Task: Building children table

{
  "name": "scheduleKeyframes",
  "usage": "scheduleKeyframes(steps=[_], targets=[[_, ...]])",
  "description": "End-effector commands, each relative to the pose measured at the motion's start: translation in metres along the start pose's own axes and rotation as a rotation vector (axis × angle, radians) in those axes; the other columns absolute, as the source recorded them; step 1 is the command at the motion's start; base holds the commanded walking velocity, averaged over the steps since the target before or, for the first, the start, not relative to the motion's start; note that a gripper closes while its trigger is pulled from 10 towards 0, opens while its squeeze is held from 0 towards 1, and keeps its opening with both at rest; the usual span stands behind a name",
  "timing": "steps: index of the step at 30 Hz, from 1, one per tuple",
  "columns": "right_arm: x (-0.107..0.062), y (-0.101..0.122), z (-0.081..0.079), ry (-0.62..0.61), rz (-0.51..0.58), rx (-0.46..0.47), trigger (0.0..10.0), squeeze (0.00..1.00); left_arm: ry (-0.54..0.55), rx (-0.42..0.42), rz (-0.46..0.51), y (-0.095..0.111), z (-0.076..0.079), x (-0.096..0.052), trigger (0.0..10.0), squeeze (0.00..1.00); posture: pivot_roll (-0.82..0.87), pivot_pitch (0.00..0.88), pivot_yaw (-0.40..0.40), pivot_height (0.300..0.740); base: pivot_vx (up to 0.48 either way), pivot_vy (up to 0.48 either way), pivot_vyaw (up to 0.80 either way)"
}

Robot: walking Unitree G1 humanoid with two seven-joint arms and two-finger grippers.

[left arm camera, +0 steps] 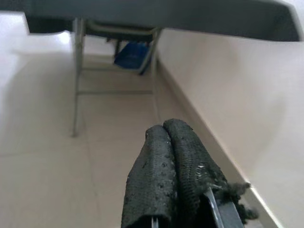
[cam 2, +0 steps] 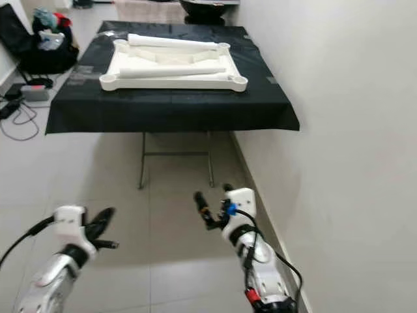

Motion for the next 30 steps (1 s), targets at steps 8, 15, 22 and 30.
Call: scheduleKeyframes(steps=[8,15,22,30], targets=[[-0.007,0.008,0.005,-0.007,-0.016,0.049,10.0,0.0,-0.021,-0.014,-0.035,0.002,0.013,-0.004,10.0,0.0,-0.11,0.0,-0.03,0.74,0.313,0.0,0.4],[-0.008,0.007,-0.001,0.04,-0.036,0.059,10.0,0.0,-0.016,-0.006,-0.038,0.007,0.016,-0.005,10.0,0.0,-0.1,0.0,-0.037,0.74,0.383,0.0,0.34],[-0.007,0.011,-0.003,0.043,-0.037,0.083,10.0,0.0,-0.022,0.011,-0.038,0.013,0.018,-0.001,10.0,0.0,-0.1,0.0,-0.026,0.74,0.394,0.0,0.11],[-0.005,0.02,-0.006,0.077,-0.014,0.062,10.0,0.0,-0.067,0.041,-0.001,0.03,0.029,0.009,10.0,0.0,-0.11,0.0,-0.019,0.74,0.394,0.0,0.0]])
Point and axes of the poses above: a point about 5 cm out from each wrist's last joint towards the gripper, its own x axis pointing out of the wrist towards the gripper, its own y axis along the axis of the wrist's last joint, z = x × y, the point moved 2 cm from there along x, pointing out of the wrist towards the gripper, and after that the axes turned 7 degrees about -x, right-handed, at the moved point
